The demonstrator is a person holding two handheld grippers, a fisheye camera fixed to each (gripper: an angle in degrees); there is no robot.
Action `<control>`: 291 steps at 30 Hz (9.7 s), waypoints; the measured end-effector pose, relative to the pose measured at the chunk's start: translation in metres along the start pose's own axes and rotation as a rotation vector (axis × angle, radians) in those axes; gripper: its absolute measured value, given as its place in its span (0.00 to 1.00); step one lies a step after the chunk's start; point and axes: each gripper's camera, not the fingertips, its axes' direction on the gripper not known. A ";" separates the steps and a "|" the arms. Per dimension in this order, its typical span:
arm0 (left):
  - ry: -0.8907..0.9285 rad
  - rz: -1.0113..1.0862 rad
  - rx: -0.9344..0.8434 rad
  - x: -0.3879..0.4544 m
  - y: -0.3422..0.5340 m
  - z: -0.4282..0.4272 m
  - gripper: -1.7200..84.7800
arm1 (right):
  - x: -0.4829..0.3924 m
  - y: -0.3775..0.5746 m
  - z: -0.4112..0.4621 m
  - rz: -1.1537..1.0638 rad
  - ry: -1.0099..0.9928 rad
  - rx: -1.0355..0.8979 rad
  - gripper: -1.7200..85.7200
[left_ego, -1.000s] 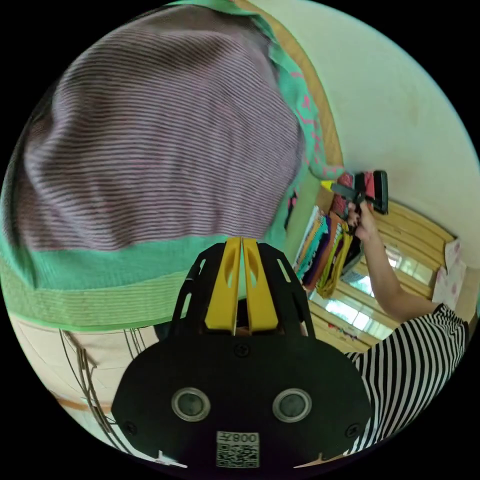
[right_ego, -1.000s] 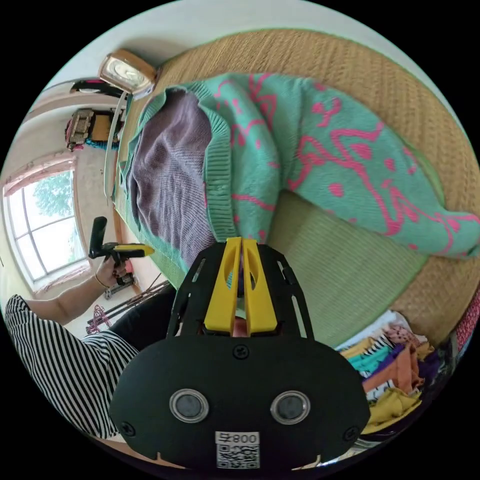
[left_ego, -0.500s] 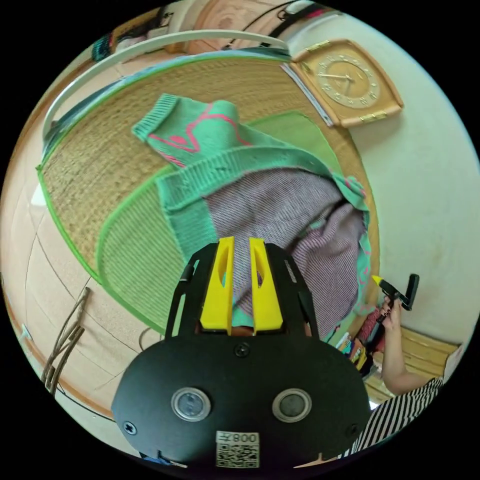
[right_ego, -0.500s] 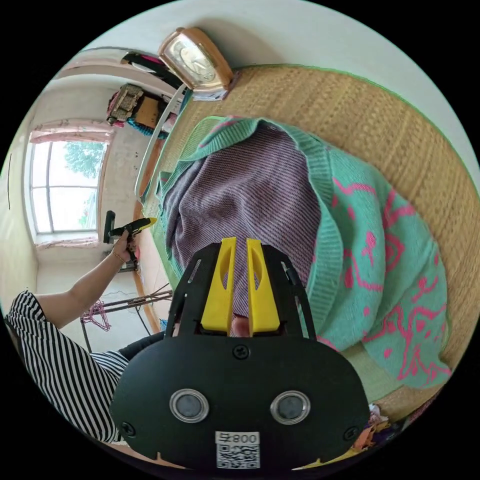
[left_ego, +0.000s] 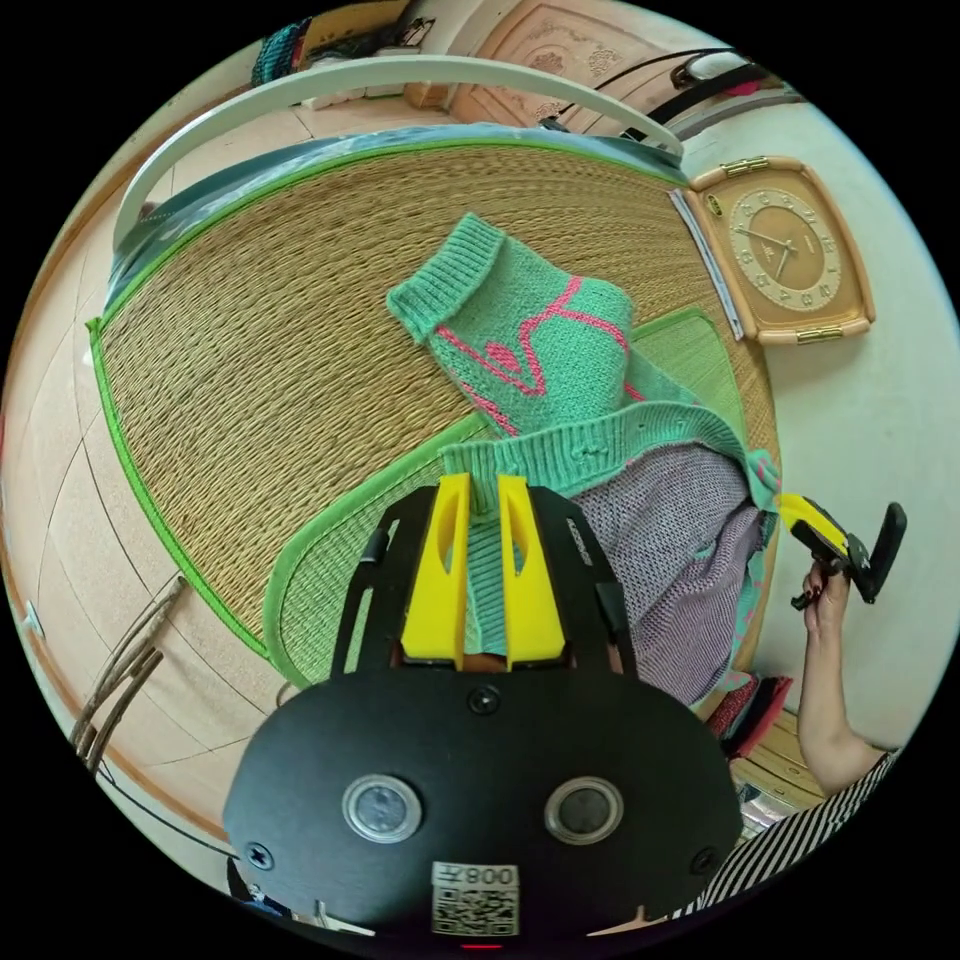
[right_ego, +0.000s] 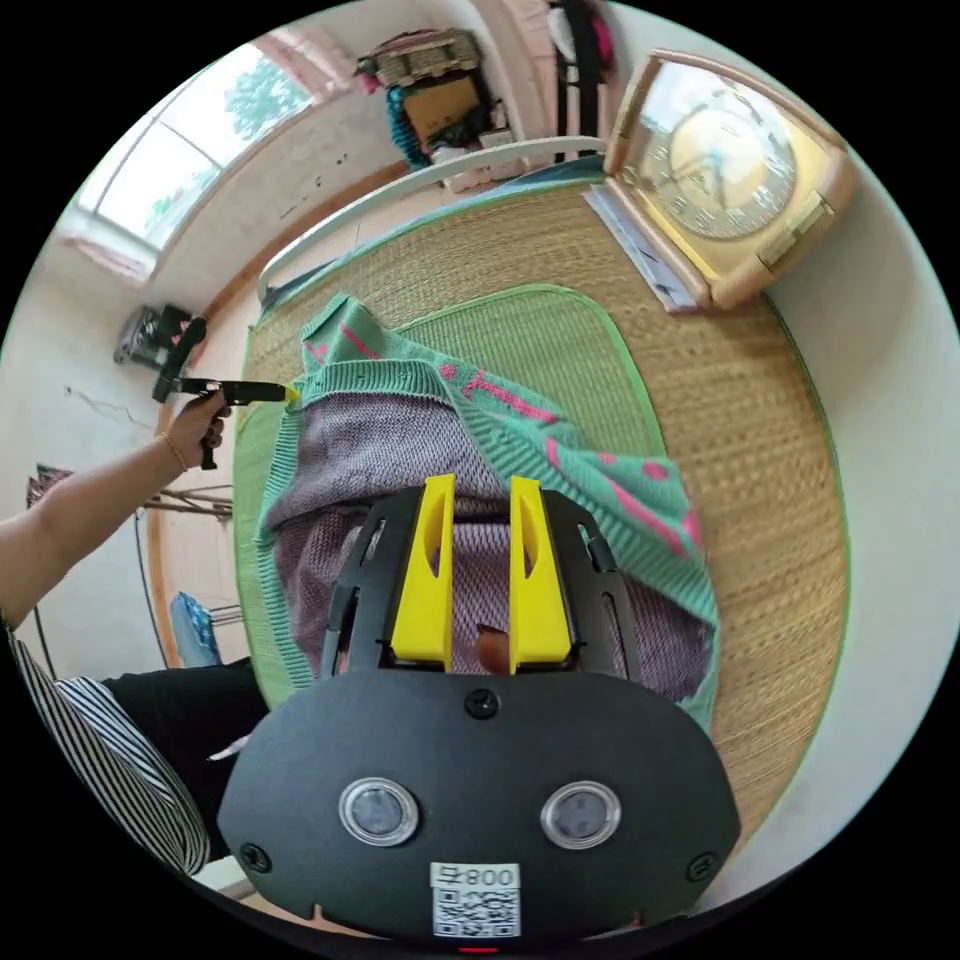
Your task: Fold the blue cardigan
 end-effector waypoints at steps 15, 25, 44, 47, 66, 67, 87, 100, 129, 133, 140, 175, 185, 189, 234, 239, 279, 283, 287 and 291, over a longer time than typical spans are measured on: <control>0.061 0.077 0.078 -0.032 0.009 -0.036 0.03 | -0.060 -0.132 0.074 -0.213 0.244 -0.196 0.02; 0.498 0.421 0.051 0.021 0.087 -0.103 0.02 | -0.032 -0.115 -0.070 -0.269 0.153 0.100 0.02; 0.355 0.538 -0.526 0.121 0.176 0.064 0.04 | 0.071 0.034 0.073 0.080 0.024 -0.265 0.02; 0.317 0.559 -0.441 0.139 0.169 0.059 0.06 | 0.081 0.047 0.071 0.156 0.066 -0.234 0.03; -0.174 0.763 -0.456 0.237 0.140 0.092 0.04 | -0.052 0.161 0.164 -0.034 0.027 -0.344 0.06; -0.160 0.752 -0.463 0.242 0.138 0.091 0.04 | -0.047 0.165 0.162 -0.021 0.007 -0.346 0.05; -0.235 0.594 -0.536 0.298 0.098 0.043 0.04 | -0.008 0.256 0.149 0.012 -0.355 -0.426 0.04; 0.159 0.789 -0.168 0.442 -0.001 -0.024 0.12 | 0.148 0.322 -0.005 0.355 -0.223 -0.083 0.10; -0.014 1.098 -0.199 0.741 -0.150 0.032 0.10 | 0.378 0.449 -0.162 0.692 0.174 -0.068 0.07; 0.044 1.059 -0.090 0.737 -0.150 0.006 0.11 | 0.375 0.466 -0.177 0.681 0.192 -0.038 0.11; -0.208 0.818 -0.150 0.681 -0.153 0.005 0.07 | 0.348 0.565 -0.182 0.833 0.199 -0.073 0.08; 0.005 0.962 -0.156 0.851 -0.122 0.105 0.02 | 0.343 0.624 -0.138 0.862 0.063 0.045 0.06; 0.030 1.035 -0.199 0.910 -0.091 0.170 0.02 | 0.280 0.657 -0.127 0.897 0.201 0.160 0.09; 0.129 1.040 -0.174 0.908 -0.079 0.169 0.03 | 0.261 0.683 -0.119 0.937 0.100 0.245 0.09; 0.491 1.011 -0.485 0.890 0.100 0.281 0.03 | -0.041 0.839 0.051 0.919 -0.388 0.427 0.04; 0.500 0.954 -0.421 0.842 0.069 0.257 0.03 | -0.076 0.786 0.060 0.676 -0.570 0.473 0.04; 0.123 0.998 -0.459 0.667 0.069 0.358 0.04 | -0.096 0.670 0.267 0.737 -0.612 0.091 0.09; 0.144 0.950 -0.449 0.646 0.076 0.353 0.07 | -0.094 0.720 0.249 0.883 -0.503 0.074 0.10; 0.193 0.856 -0.573 0.612 0.099 0.348 0.10 | -0.081 0.738 0.252 0.975 -0.397 0.041 0.11; 0.106 0.796 -0.709 0.586 0.129 0.359 0.10 | -0.071 0.739 0.268 1.011 -0.415 0.028 0.11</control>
